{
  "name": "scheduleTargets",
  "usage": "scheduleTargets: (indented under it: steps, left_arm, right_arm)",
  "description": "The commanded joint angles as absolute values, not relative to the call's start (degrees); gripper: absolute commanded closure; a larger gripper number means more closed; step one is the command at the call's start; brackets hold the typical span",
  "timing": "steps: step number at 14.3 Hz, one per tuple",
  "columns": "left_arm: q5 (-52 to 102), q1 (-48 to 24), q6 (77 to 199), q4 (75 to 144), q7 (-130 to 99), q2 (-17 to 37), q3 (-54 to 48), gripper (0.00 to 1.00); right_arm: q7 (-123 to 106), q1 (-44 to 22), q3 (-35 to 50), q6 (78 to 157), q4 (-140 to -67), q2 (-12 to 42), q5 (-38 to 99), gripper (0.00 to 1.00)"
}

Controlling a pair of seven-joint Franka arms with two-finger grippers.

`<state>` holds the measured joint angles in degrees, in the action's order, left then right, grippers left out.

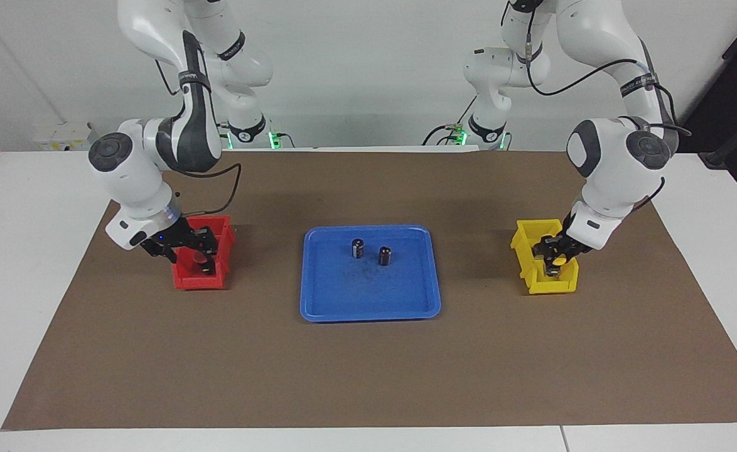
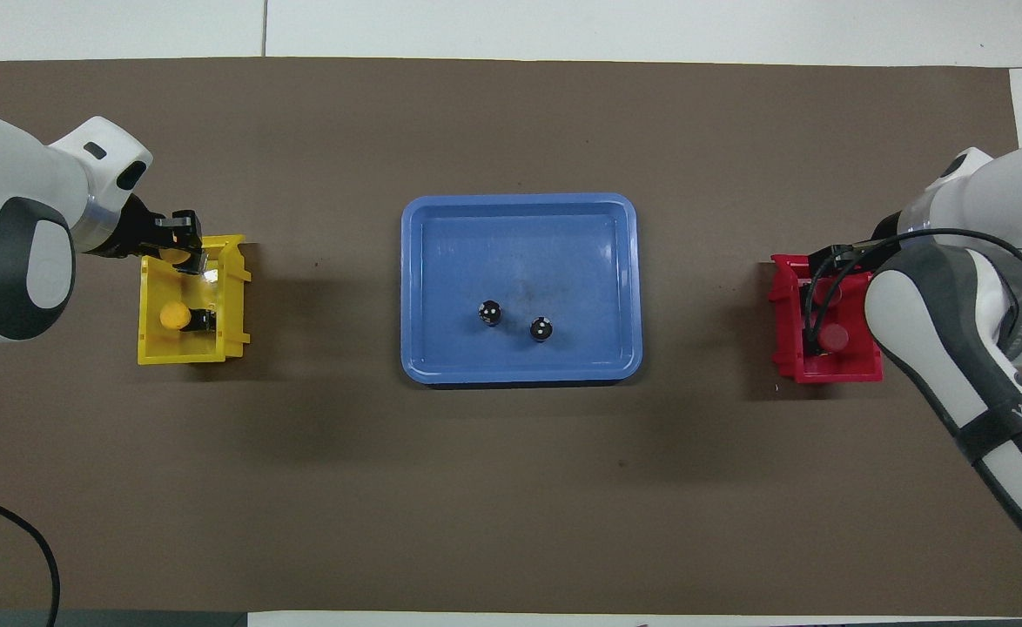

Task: Sort red and yellow buttons by color
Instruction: 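Release the red button in the red bin while the left gripper carries the yellow button, then drop the yellow button into the yellow bin while the right gripper withdraws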

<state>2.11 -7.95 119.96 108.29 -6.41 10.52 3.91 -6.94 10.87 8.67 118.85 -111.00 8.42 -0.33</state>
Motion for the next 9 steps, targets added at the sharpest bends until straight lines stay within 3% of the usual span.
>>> scheduleTargets:
  steps: [1,4,6,7,8,9]
  left_arm:
    - [2.5,-7.7,125.0,114.7,-5.3,7.4,3.8,0.98]
    - [2.5,-7.8,128.6,117.0,-5.5,7.5,3.8,0.98]
    - [2.5,-7.7,128.9,117.1,-5.3,7.6,3.6,0.98]
    - [2.5,-7.6,128.9,117.2,-5.3,7.5,3.8,0.94]
    - [2.5,-7.6,129.0,117.2,-5.3,7.6,3.8,0.77]
    - [2.5,-6.8,129.0,117.2,-5.3,7.6,3.6,0.71]
  right_arm:
    - [-5.7,11.3,9.2,110.6,-105.1,7.0,-0.5,0.00]
    - [-5.5,11.4,9.2,99.8,-98.5,4.6,-0.5,0.00]
    - [-5.4,11.8,9.1,97.3,-97.7,1.7,-0.4,0.00]
    - [-5.4,11.9,8.8,95.7,-97.6,0.3,-0.4,0.00]
    - [-5.4,11.9,8.7,93.5,-97.0,-0.8,-0.4,0.00]
    - [-5.4,12.0,8.6,90.8,-95.9,-1.3,-0.5,0.00]
